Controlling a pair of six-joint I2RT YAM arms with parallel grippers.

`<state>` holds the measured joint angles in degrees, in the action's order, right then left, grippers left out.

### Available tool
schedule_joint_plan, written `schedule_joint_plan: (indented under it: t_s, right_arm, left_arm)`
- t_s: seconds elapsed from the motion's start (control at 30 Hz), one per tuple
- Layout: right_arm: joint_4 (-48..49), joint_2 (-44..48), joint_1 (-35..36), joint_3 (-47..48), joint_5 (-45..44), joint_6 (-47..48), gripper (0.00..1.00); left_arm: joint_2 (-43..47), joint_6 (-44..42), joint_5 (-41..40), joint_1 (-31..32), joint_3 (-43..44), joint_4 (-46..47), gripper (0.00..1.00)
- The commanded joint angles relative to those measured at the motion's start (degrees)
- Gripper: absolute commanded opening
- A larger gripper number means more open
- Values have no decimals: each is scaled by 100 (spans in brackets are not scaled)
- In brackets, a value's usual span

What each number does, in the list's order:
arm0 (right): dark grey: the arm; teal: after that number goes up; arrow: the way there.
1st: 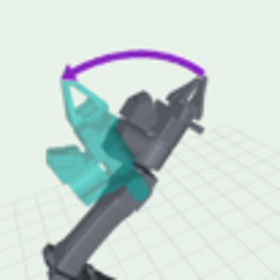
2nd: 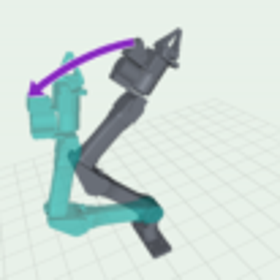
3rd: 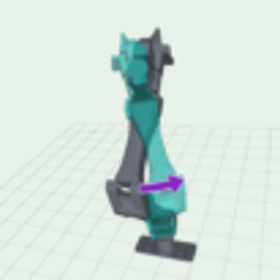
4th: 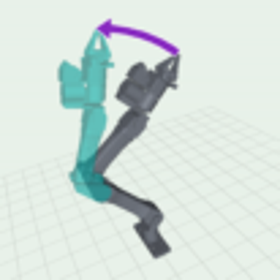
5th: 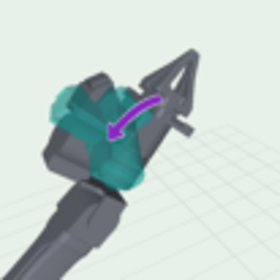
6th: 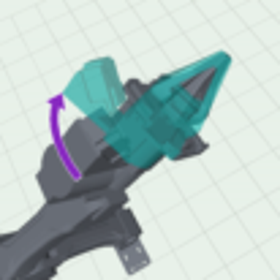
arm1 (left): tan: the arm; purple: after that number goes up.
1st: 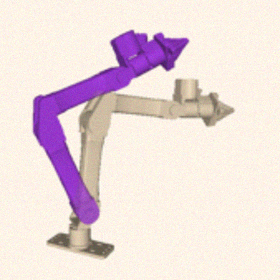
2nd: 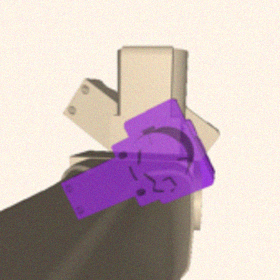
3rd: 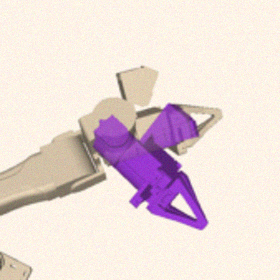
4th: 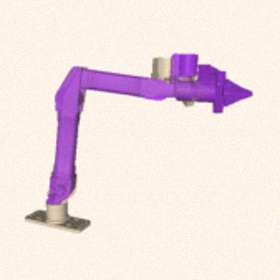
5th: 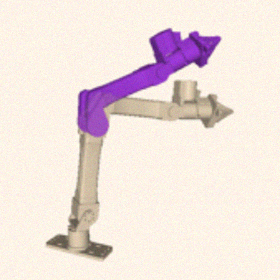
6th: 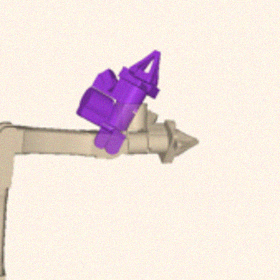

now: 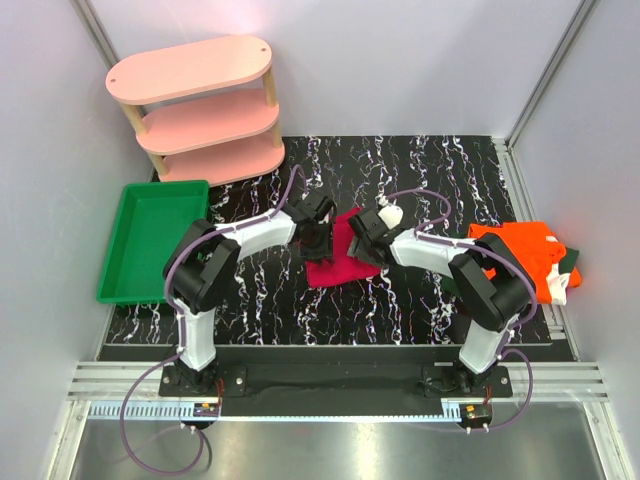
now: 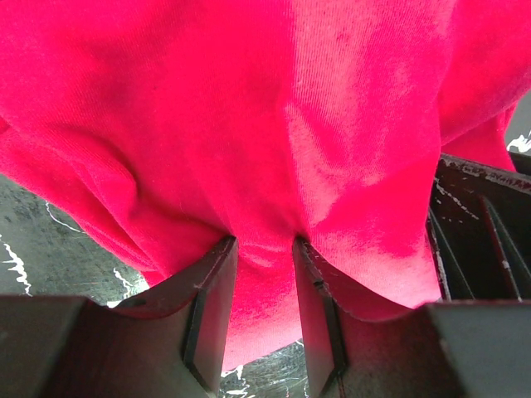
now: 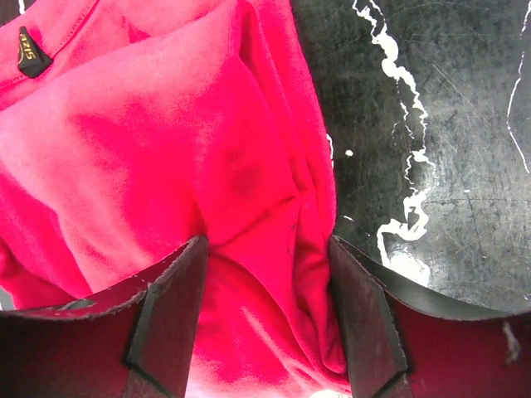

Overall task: Fold and stack the t-shirts
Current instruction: Smooth out wrinkles on the folded tshirt

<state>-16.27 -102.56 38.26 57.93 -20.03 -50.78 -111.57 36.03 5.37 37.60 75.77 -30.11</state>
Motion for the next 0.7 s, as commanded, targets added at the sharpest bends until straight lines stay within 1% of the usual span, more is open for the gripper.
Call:
schedule_joint_plan:
  t_s: [0.0, 0.07, 0.1, 0.13, 0.17, 0.2, 0.37, 0.5, 0.6, 0.67]
  right_arm:
    - [-1405, -826, 50, -537, 570, -344, 60]
    - [-1361, -862, 50, -572, 623, -388, 45]
    - [-1344, -844, 50, -633, 649, -406, 31]
    - [-1317, -792, 50, -660, 650, -432, 19]
    - [-1282, -748, 50, -695, 650, -476, 9]
    - [-1273, -704, 50, -739, 632, -494, 0]
    - [-1264, -353, 50, -783, 509, -511, 0]
    - [-1334, 288, 59, -696, 45, -222, 0]
    - [-1598, 745, 67, -311, -342, 112, 0]
    - [-1808, 816, 67, 23, -527, 341, 0]
  left_arm:
    - [47, -61, -97, -43, -220, -4, 40]
    - [74, -70, -115, -34, -246, 5, 40]
    - [100, -61, -115, -43, -255, -4, 40]
    - [100, -52, -123, -34, -264, -4, 40]
    - [109, -52, -97, -34, -264, -4, 40]
    - [109, -52, -106, -34, -273, -4, 40]
    - [144, -52, -106, -34, -308, -4, 40]
    - [197, -52, -132, -34, -361, -4, 40]
    - [206, -35, -141, -34, -387, -4, 40]
    - [241, -8, -115, -34, -396, 5, 40]
